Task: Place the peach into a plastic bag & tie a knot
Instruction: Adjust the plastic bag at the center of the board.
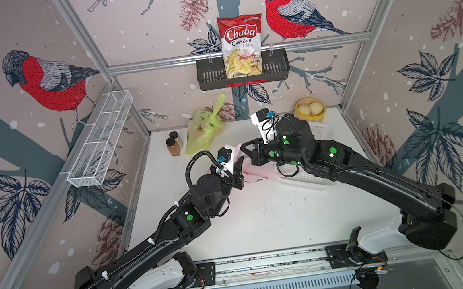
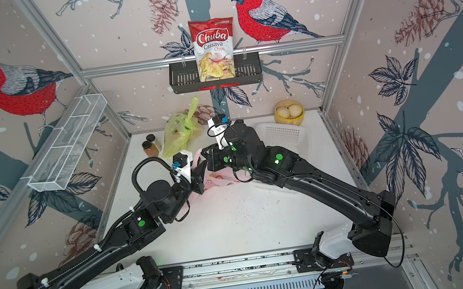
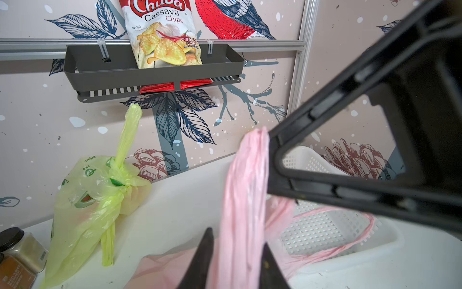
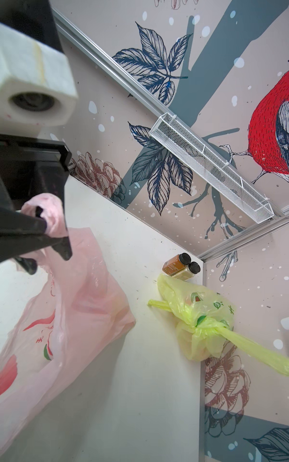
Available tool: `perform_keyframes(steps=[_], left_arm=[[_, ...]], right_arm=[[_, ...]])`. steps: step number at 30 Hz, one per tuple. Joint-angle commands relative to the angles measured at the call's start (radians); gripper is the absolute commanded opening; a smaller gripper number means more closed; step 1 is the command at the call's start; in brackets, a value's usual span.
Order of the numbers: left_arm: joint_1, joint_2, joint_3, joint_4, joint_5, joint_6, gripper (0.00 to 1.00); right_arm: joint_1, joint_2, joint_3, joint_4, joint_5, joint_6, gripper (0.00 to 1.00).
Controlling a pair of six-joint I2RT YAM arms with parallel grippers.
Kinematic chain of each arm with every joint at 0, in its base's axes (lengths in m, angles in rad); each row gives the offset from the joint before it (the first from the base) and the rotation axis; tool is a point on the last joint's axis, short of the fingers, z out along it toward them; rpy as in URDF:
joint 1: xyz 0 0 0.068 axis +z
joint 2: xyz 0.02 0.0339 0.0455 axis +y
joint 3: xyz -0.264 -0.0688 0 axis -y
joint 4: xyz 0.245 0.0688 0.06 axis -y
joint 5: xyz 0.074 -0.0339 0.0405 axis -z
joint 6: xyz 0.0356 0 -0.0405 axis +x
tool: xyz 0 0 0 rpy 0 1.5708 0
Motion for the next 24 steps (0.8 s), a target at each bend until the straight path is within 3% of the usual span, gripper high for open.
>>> perform_keyframes(steps=[1,5,6,8,11,15,24], left_arm=[[-0.002,0.014,0.016,0.025,-0.040,-0.015,0.00],[0.014,0.007,0.013,0.028,-0.060,-0.030,0.00],[0.022,0.002,0.014,0.023,-0.055,-0.036,0.00],[0.039,-0.007,0.015,0.012,-0.033,-0.044,0.00],[0.057,-0.028,0.010,0.002,-0.010,-0.053,0.00],[0.072,-0.049,0.006,-0.011,0.003,-0.061,0.00],[0.078,-0.061,0.006,-0.028,0.012,-0.072,0.00]], right_arm=[[-0.003,-0.026,-0.003,0.022,0.009,-0.005,0.05],[-0.056,-0.131,-0.093,-0.044,0.122,-0.013,0.55],[-0.087,-0.188,-0.141,-0.049,0.139,-0.010,0.65],[-0.160,-0.274,-0.217,-0.090,0.186,-0.006,0.76],[-0.295,-0.372,-0.338,-0.143,0.202,-0.014,0.78],[-0.438,-0.428,-0.489,-0.115,0.077,-0.024,0.74],[-0.457,-0.393,-0.551,-0.035,-0.018,-0.019,0.64]])
